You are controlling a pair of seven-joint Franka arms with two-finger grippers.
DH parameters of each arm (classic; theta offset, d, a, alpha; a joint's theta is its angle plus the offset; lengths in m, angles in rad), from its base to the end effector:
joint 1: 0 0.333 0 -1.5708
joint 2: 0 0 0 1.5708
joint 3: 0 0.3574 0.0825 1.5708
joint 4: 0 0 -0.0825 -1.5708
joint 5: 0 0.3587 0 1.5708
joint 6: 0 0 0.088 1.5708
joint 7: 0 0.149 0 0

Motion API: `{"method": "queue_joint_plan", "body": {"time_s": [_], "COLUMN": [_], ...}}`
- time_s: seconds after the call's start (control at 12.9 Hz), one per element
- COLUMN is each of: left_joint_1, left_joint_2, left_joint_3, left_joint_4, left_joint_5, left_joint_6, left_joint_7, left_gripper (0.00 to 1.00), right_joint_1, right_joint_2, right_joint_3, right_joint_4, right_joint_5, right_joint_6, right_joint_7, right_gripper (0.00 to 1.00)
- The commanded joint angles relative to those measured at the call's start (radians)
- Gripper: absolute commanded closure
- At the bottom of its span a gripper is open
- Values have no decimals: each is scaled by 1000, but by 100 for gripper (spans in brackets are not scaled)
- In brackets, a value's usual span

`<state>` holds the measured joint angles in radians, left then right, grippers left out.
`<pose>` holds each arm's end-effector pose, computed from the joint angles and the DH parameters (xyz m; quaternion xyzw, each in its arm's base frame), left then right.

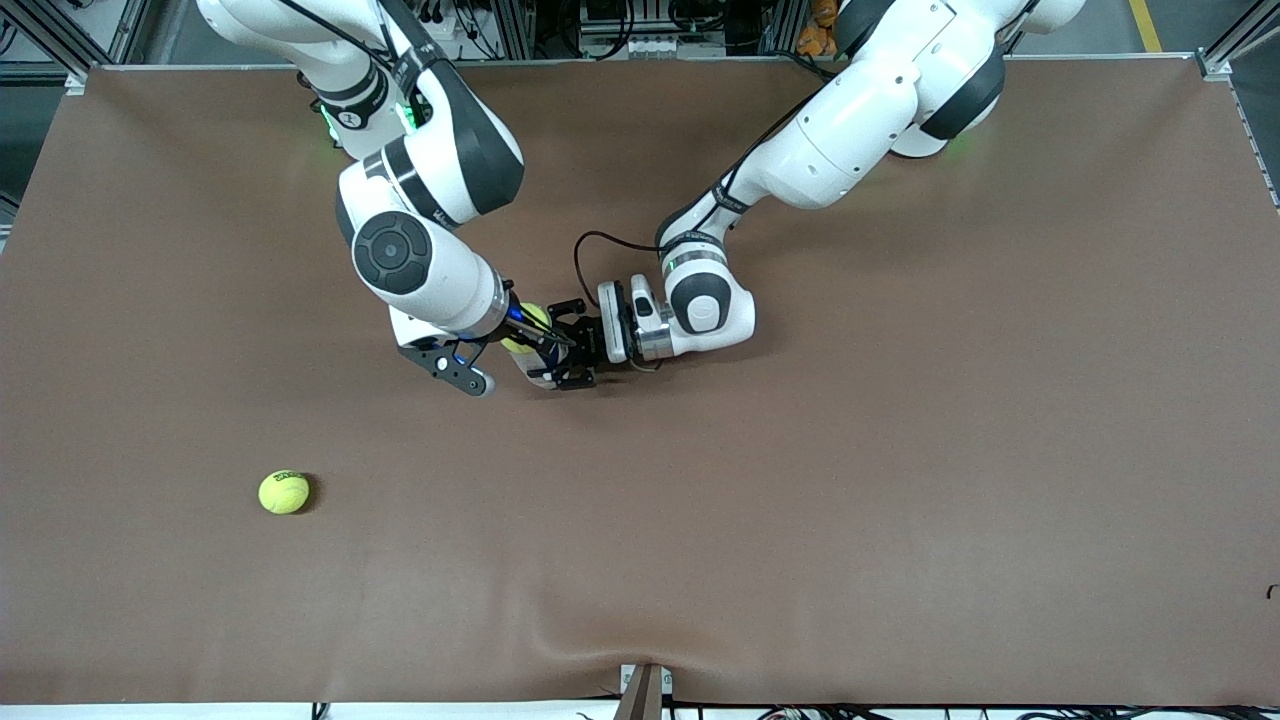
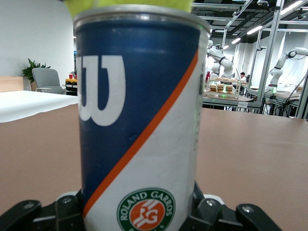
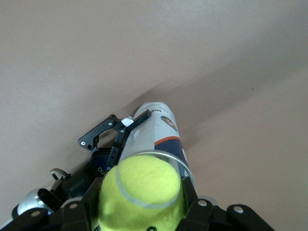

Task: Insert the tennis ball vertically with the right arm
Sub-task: 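Open the right gripper to drop the ball into the can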

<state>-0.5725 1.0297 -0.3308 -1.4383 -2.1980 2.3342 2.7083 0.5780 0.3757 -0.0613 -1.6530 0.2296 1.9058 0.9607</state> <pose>0.4987 -0.5916 0.1423 0.5752 -0.4594 0.4894 0.4675 0.5386 0.3400 0.3944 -0.9590 0.2603 0.1082 0.0291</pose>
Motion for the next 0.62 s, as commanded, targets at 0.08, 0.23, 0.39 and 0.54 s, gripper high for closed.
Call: {"method": "queue_joint_plan", "body": {"time_s": [0.08,0.23,0.39,0.54], "left_joint_1": [-20,-20,-20,-20], "left_joint_2": [-7,-7,-7,-7], "left_joint_3": [6,6,6,6], "left_joint_4": [-11,-10,-10,-10], "left_joint_5": [-29,-29,-29,-29], "left_joint_6": [23,23,23,23], "left_joint_7": [25,25,27,27], "left_gripper": [27,27,26,27], "right_joint_1": [10,2,-15,-90], "right_joint_2": [-17,-24,-32,-52], "right_joint_3": [-9,-9,-17,-17], "right_joint_4": [-30,-28,-5,28], "right_joint_5": [-3,-3,-3,-4], "right_joint_6": [-1,-2,-28,-56], "right_joint_7": [19,19,15,-32], "right_gripper": [0,0,0,0]}}
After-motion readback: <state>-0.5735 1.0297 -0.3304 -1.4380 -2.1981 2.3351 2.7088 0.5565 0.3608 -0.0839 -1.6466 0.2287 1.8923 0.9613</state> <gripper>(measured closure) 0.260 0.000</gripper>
